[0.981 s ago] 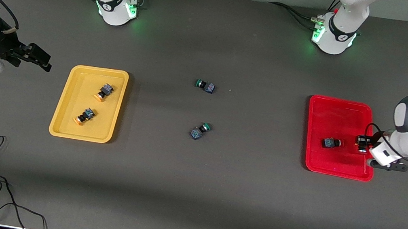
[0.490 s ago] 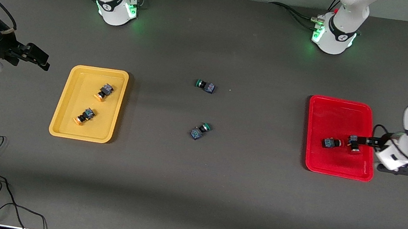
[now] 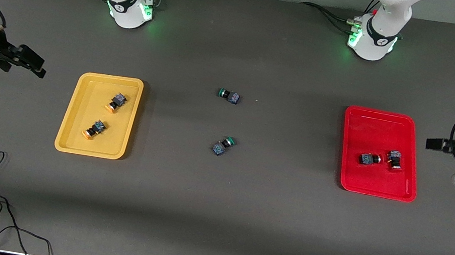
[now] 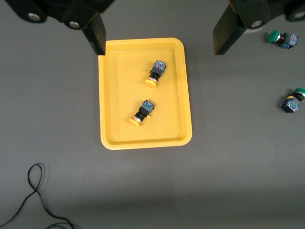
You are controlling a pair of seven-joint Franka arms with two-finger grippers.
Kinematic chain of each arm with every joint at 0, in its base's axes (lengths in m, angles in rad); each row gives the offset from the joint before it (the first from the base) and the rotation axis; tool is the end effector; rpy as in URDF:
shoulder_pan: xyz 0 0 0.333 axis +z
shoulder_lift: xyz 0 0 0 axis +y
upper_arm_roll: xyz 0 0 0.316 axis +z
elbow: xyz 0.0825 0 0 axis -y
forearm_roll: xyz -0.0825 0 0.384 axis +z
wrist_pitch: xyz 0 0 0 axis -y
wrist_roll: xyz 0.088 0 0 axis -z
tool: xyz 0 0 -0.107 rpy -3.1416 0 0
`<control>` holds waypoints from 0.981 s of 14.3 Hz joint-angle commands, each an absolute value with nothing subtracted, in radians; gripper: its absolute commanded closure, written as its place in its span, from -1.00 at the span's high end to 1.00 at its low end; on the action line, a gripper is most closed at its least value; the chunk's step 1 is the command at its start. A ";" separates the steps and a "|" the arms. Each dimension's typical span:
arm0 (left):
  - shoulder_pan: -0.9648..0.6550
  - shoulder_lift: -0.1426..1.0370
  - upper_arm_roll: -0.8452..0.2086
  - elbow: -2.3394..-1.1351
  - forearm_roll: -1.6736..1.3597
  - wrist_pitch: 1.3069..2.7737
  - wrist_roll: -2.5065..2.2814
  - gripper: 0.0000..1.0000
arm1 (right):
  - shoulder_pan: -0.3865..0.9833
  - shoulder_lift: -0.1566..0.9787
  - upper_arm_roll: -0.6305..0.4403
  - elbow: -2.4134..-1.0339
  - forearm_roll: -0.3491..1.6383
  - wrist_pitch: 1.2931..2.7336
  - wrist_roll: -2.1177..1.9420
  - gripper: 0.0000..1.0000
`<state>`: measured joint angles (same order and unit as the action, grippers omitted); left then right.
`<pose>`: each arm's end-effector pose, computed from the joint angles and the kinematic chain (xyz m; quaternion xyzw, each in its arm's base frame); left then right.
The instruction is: Place red and yellow buttons in trays
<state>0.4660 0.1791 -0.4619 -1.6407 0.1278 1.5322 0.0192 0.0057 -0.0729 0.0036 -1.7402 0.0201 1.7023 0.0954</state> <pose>0.5809 0.0333 0.4970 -0.9906 0.0157 0.1339 0.0222 0.5411 0.0070 0.5954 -0.9988 0.0442 -0.0170 0.0108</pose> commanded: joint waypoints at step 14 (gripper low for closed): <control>-0.063 0.011 -0.011 -1.637 -0.006 1.526 0.021 1.00 | 0.009 -0.069 0.008 -1.721 0.041 1.683 0.043 1.00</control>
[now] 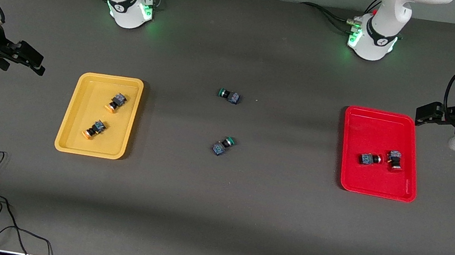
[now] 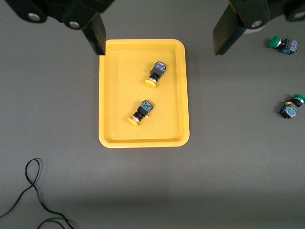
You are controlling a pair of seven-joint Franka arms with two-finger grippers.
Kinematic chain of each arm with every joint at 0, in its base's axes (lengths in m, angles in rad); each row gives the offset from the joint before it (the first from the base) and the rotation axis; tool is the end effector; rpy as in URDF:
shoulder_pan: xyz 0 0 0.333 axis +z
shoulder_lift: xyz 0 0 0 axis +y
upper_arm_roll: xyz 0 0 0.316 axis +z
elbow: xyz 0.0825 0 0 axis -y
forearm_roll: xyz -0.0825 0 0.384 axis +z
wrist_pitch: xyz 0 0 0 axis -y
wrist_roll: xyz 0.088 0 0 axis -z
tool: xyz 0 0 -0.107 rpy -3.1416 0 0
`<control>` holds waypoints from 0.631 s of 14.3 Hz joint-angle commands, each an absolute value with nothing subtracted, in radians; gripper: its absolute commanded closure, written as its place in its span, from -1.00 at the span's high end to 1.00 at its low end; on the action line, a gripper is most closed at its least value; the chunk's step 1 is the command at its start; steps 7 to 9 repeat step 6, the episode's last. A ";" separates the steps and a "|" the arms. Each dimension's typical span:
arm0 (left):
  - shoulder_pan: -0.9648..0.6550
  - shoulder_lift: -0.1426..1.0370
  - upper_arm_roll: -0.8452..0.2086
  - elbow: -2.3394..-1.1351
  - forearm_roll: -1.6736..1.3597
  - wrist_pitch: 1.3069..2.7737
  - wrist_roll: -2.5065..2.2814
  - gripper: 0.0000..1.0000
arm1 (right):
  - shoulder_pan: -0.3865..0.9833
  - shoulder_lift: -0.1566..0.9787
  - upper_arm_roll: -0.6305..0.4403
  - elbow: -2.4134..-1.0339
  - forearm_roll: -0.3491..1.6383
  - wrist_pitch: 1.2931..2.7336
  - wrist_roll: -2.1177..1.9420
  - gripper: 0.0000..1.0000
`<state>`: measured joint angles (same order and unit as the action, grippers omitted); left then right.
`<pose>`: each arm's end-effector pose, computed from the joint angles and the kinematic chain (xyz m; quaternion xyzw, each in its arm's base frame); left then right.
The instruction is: Place red and yellow buttons in trays
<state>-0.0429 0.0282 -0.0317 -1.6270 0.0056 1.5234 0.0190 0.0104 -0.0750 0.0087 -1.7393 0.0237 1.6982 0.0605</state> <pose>0.5527 -0.0405 0.5788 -0.9967 0.0468 0.0658 0.0042 0.5401 0.0127 0.5966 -0.9995 0.0220 -0.0165 0.0121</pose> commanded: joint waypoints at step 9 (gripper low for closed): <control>-0.064 0.006 -0.014 -1.638 -0.005 1.525 0.020 1.00 | 0.009 -0.061 0.008 -1.721 0.041 1.683 0.038 1.00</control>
